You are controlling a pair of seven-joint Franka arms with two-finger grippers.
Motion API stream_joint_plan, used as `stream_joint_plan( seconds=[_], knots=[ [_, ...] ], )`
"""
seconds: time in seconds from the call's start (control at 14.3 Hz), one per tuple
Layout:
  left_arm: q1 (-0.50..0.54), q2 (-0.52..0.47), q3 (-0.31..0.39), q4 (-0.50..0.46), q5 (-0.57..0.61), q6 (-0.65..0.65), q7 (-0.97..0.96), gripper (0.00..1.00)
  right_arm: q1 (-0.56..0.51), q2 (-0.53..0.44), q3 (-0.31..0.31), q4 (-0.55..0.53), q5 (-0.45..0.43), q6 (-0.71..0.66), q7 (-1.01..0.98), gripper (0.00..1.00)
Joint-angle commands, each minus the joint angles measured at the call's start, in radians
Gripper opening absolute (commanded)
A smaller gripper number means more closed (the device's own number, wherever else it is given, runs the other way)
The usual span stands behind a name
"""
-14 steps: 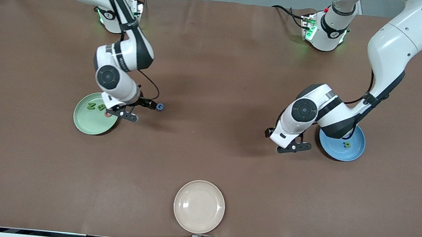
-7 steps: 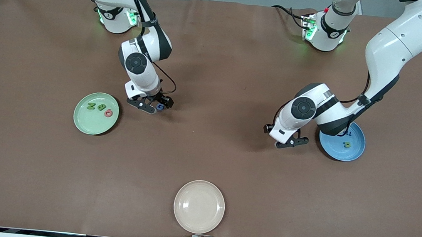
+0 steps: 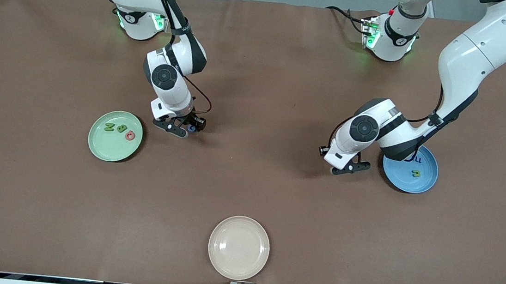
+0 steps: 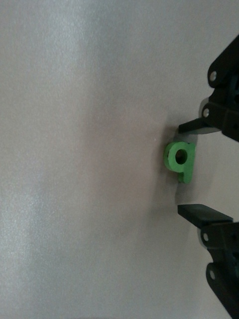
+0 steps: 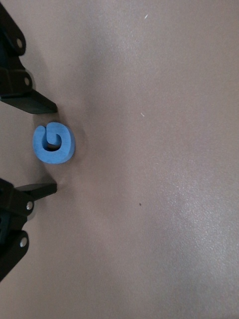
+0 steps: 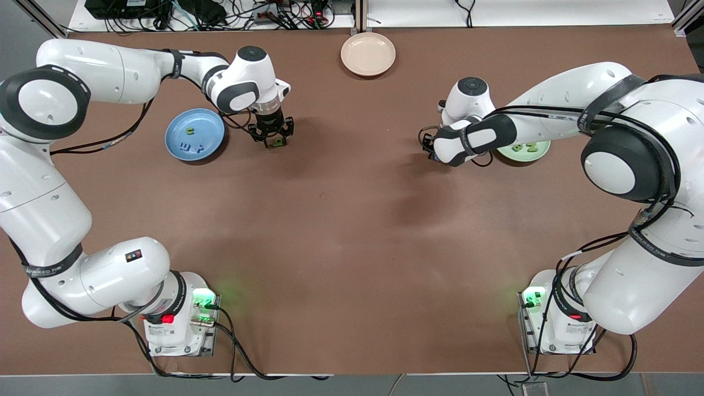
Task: Sort upper and lower case letters into plates
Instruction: 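Carry the a to the blue plate while the right gripper lifts the G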
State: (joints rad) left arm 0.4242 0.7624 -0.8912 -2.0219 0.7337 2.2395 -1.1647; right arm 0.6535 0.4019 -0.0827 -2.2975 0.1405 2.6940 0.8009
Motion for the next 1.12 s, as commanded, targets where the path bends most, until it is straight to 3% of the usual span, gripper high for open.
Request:
stream_joint_plan(
  seconds=[0.0,0.35,0.56,0.77,0.91,1.05],
  knots=[
    [0.005,-0.015,0.0,-0.018,0.007,0.019,-0.015,0.63,0.009,0.002,-0.009,-0.005,0.01,0.03,0.011,0.58],
    [0.005,-0.015,0.0,-0.017,0.007,0.031,-0.015,0.5,0.011,0.003,-0.009,-0.003,0.01,0.047,0.011,0.52],
    [0.004,-0.014,0.003,-0.017,0.009,0.051,-0.016,0.31,0.009,0.006,-0.011,0.001,0.01,0.05,0.011,0.51],
    [0.005,-0.017,0.003,-0.012,0.009,0.06,-0.016,0.17,0.009,0.006,-0.011,0.0,0.01,0.049,0.011,0.26],
    [0.007,-0.029,0.002,-0.006,0.007,0.058,-0.016,0.15,0.003,0.005,-0.011,0.004,0.01,0.046,0.009,0.03],
    [0.01,-0.054,-0.005,0.009,0.0,0.043,-0.006,0.15,-0.018,0.0,-0.017,0.032,0.008,0.029,-0.006,0.0]
  ],
)
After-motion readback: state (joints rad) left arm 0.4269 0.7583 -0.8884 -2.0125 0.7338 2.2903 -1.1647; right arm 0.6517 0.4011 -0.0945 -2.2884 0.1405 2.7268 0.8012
